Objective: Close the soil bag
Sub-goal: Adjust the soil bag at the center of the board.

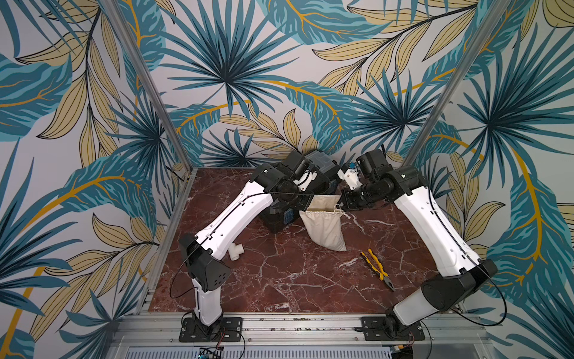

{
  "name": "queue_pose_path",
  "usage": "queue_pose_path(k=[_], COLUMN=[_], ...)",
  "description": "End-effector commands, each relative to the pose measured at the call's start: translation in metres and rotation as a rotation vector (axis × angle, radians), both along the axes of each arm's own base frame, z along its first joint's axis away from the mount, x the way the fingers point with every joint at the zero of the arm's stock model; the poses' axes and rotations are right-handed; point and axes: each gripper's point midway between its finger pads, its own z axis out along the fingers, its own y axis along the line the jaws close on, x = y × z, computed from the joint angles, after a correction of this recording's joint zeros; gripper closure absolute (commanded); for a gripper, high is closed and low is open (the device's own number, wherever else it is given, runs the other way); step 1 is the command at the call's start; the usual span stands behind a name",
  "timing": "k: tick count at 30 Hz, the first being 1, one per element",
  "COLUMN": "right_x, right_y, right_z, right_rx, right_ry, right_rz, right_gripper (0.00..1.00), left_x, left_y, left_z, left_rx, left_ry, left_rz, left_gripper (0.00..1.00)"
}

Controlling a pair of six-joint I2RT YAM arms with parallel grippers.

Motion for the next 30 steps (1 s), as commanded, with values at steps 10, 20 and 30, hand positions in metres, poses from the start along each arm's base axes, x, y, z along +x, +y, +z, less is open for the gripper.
queue_pose_path(k=[10, 20, 30], right_x=[-0.002, 0.010, -0.044], right_y=[0.011, 0.016, 0.034], right_z=[0.015, 0.062, 0.072], right_rx=[0.089, 0.231, 0.181], right_ry=[-0.035, -0.162, -0.196], right_rz=[0.047, -0.049, 0.065], right_gripper=[1.00, 0.64, 0.58], left_x=[-0.001, 0.031, 0.025], left_y=[0.004, -0.022, -0.022], left_z=[0.020, 0.004, 0.007], left_rx=[-0.023, -0.132, -0.136], left_ry=[-0.018, 0.009, 0.003], left_rz=[0.056, 0.031, -0.018], left_gripper=[1.00, 1.00, 1.00])
